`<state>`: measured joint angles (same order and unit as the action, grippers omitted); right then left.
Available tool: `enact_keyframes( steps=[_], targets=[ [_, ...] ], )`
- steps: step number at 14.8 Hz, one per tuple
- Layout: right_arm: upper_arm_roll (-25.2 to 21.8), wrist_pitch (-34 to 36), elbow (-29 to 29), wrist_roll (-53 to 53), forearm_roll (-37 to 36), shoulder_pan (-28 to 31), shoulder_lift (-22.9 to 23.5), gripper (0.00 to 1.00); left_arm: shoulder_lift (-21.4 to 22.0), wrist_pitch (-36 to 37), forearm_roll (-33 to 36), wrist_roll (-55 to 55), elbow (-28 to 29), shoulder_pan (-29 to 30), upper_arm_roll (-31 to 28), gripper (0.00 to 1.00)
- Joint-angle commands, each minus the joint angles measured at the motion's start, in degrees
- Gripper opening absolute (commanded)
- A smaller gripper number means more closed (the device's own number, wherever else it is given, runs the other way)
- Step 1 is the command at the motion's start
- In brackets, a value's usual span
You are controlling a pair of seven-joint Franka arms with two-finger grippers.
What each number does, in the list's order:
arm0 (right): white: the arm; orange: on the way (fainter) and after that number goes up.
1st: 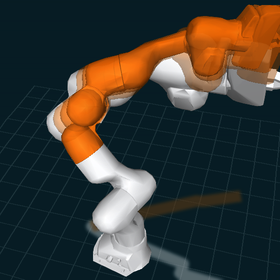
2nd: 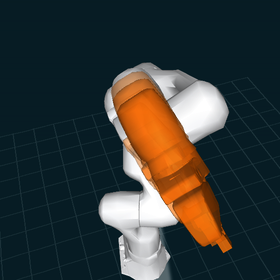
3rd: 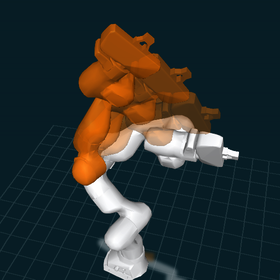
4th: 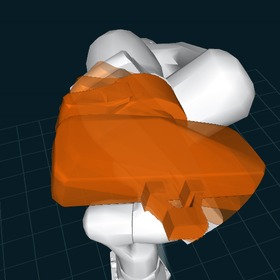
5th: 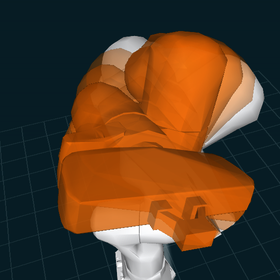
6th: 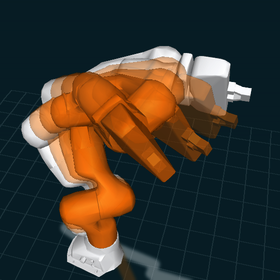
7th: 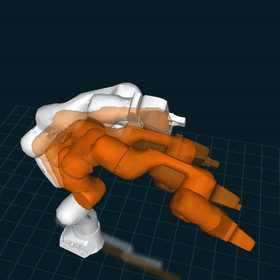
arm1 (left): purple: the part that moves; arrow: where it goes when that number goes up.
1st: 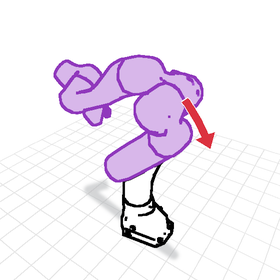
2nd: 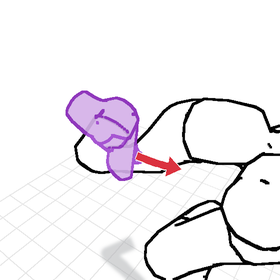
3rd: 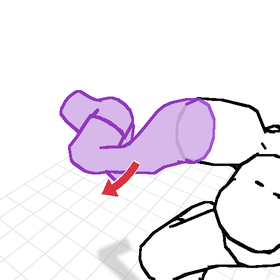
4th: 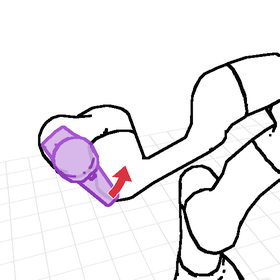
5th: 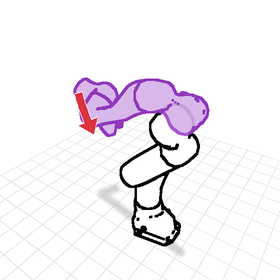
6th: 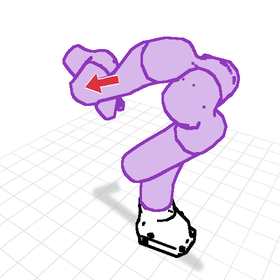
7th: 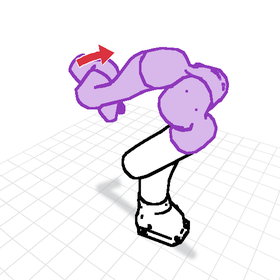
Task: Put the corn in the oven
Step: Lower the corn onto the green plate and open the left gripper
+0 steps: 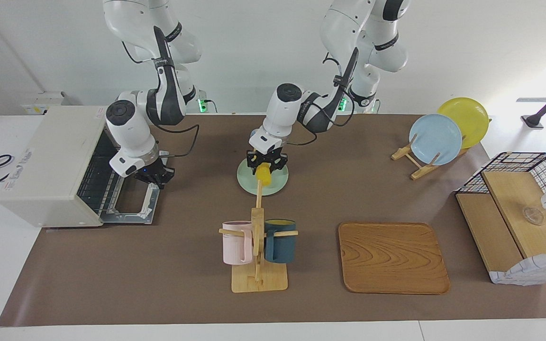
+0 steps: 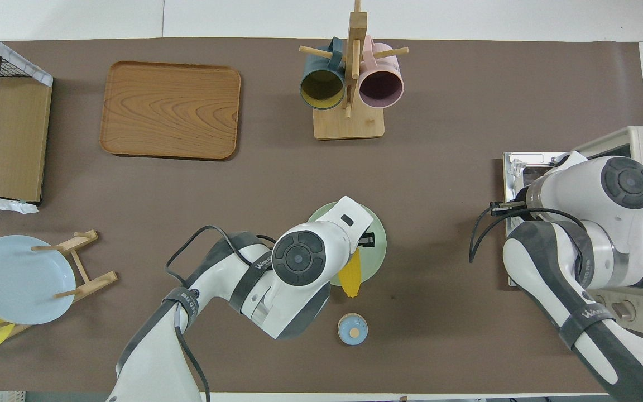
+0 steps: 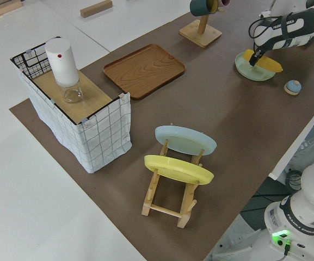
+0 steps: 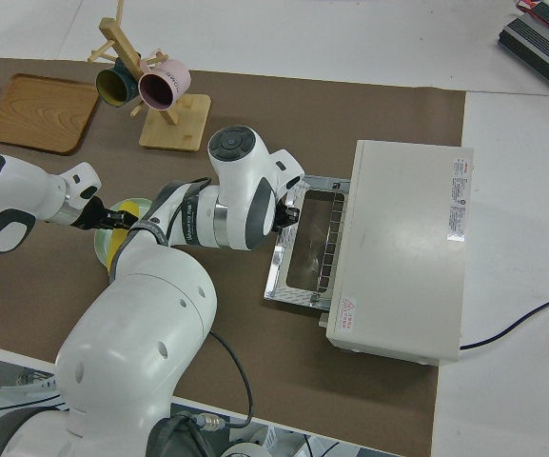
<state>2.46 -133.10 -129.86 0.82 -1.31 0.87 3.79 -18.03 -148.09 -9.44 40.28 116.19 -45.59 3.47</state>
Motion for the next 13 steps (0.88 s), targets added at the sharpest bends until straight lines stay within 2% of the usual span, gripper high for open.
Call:
enact_keyframes(
  steps=[1, 2, 4, 5, 6, 8, 10, 13],
  targets=[
    [-0.53, 6.96, 6.62, 1.29, -1.24, -1.75, -0.01, 0.63, -1.3, -1.94, -0.4, -0.2, -0.53, -1.26, -1.0, 0.0],
    [-0.53, 8.02, 7.51, 0.94, -1.24, -1.66, -0.45, 1.0, -1.21, -1.94, -0.4, -0.2, -0.44, -1.26, -1.0, 0.08],
    [-0.53, 8.82, 8.22, 0.94, -1.24, -1.75, -1.94, 1.0, -1.3, -1.85, -0.31, -0.2, -0.53, -1.17, -1.09, 0.65],
    [-0.53, 9.35, 8.22, 0.94, -1.24, -1.75, -3.08, 1.0, -1.21, -1.33, -0.31, -0.29, -0.53, -1.17, -1.09, 0.86],
    [-0.53, 9.88, 8.22, 0.85, -1.24, -1.75, -4.22, 1.0, -1.13, -1.06, -0.31, -0.29, -0.53, -1.17, -1.09, 1.0],
    [-0.44, 10.23, 8.22, -0.9, -1.32, -2.53, -6.77, 1.0, 0.19, 2.0, -0.22, -0.55, -0.61, -0.38, -1.18, 1.0],
    [-0.44, 11.19, 8.39, -4.5, -1.24, -3.07, -8.44, 1.0, 3.78, 6.65, -0.22, -1.43, -0.61, 1.71, -1.44, 1.0],
    [-0.53, 19.78, 10.93, -3.99, -0.8, -3.06, -9.77, 1.0, 9.93, 18.94, -0.22, -4.67, -2.89, 7.25, -1.44, 1.0]
  ],
)
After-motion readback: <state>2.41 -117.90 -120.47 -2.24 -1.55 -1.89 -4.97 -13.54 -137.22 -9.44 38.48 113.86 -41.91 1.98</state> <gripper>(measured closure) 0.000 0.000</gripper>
